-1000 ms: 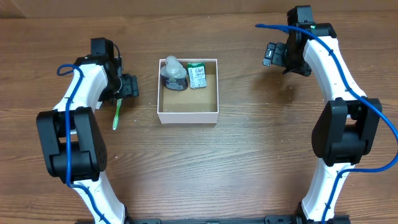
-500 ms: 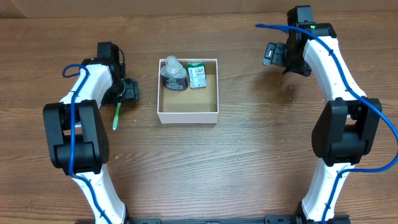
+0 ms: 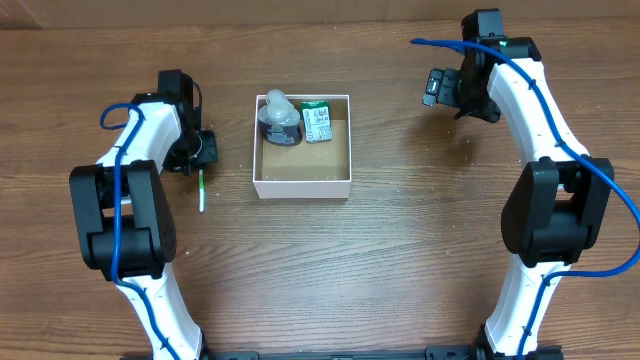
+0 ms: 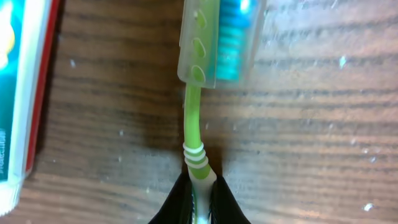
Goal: Pack container
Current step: 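Move the left gripper to the green toothbrush and grasp it, then carry the toothbrush into the box and release it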
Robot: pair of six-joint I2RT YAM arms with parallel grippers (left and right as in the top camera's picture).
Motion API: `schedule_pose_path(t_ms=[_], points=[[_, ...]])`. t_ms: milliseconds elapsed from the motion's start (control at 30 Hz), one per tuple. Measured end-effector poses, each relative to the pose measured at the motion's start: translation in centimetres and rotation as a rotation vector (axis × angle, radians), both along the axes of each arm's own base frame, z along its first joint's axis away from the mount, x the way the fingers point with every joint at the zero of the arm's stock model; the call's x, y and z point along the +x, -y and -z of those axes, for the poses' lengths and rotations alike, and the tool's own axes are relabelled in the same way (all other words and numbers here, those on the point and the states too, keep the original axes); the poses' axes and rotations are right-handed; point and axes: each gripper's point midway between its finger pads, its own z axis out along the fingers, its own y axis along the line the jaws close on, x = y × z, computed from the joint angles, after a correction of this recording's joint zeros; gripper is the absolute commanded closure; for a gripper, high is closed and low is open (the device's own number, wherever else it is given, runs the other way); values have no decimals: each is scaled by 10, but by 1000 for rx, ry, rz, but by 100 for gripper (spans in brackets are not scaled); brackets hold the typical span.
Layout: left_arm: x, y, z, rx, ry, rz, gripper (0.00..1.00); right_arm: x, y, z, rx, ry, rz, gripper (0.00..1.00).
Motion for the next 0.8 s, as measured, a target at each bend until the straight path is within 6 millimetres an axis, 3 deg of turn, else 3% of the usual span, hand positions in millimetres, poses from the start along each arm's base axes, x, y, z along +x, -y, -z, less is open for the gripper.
schedule_pose_path(t_ms=[67,167,367,467,567,733,800], points=[[-2,0,-4,-2,-25,-4,96,0,0,0,0,0,0,0],[7,0,-27,-2,-24,-4,96,0,0,0,0,0,0,0],[53,6,-125,-2,134,99,96,0,0,0,0,0,0,0],[67,36,-172,-25,226,292,96,0,0,0,0,0,0,0],[74,81,-203,-28,309,502,96,0,0,0,0,0,0,0],[55,162,-212,-13,318,967,96,0,0,0,0,0,0,0],[44,186,-211,-4,308,1124,96,0,0,0,0,0,0,0]])
